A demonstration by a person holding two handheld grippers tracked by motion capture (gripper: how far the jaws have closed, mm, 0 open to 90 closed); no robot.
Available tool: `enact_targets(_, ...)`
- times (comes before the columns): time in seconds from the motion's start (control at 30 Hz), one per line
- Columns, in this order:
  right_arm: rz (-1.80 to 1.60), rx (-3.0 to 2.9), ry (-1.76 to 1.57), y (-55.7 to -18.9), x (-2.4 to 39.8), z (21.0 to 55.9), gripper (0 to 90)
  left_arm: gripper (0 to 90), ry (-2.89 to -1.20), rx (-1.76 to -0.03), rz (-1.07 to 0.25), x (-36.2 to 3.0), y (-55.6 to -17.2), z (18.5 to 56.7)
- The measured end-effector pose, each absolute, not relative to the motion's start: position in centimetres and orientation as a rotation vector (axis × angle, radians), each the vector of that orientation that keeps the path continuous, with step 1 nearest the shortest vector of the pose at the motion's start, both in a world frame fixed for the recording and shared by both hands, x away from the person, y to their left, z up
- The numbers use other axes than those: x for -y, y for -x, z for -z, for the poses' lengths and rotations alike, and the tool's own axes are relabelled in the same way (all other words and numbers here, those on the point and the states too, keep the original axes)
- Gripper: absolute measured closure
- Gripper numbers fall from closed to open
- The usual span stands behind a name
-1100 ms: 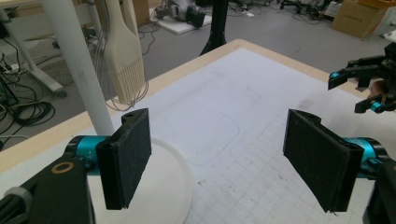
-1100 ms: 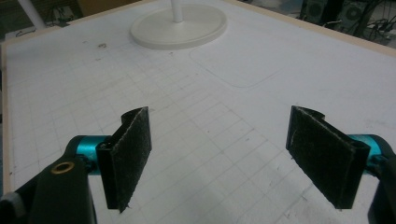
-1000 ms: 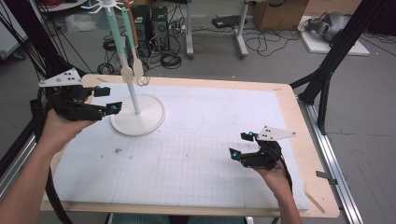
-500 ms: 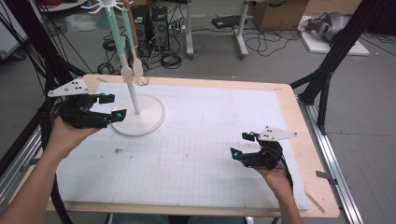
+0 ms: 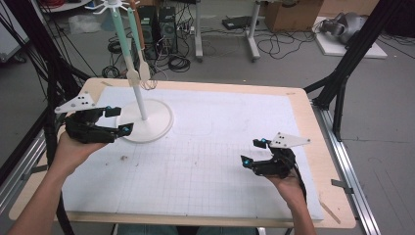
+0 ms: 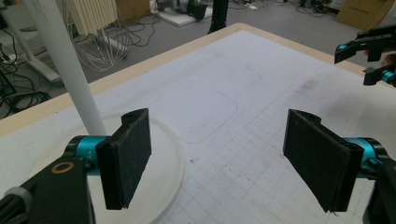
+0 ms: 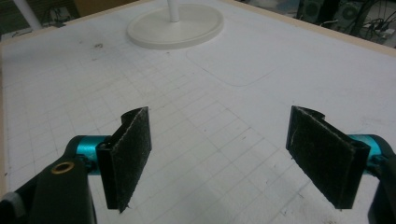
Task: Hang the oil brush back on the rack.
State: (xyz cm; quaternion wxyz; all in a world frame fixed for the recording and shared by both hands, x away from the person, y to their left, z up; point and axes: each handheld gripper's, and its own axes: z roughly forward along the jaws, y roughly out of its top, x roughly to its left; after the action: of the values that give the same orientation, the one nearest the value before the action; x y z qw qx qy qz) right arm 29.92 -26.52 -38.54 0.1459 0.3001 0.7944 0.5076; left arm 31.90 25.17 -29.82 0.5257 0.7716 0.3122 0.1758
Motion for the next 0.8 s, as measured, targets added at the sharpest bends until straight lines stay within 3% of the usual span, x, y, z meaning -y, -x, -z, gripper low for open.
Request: enact_targets(0.8, -1.456, -2.292, -0.87, -29.9, 26.5, 38.6, 21.0, 23.9, -1.835, -0.761, -0.436, -25.1, -30.7, 32.6)
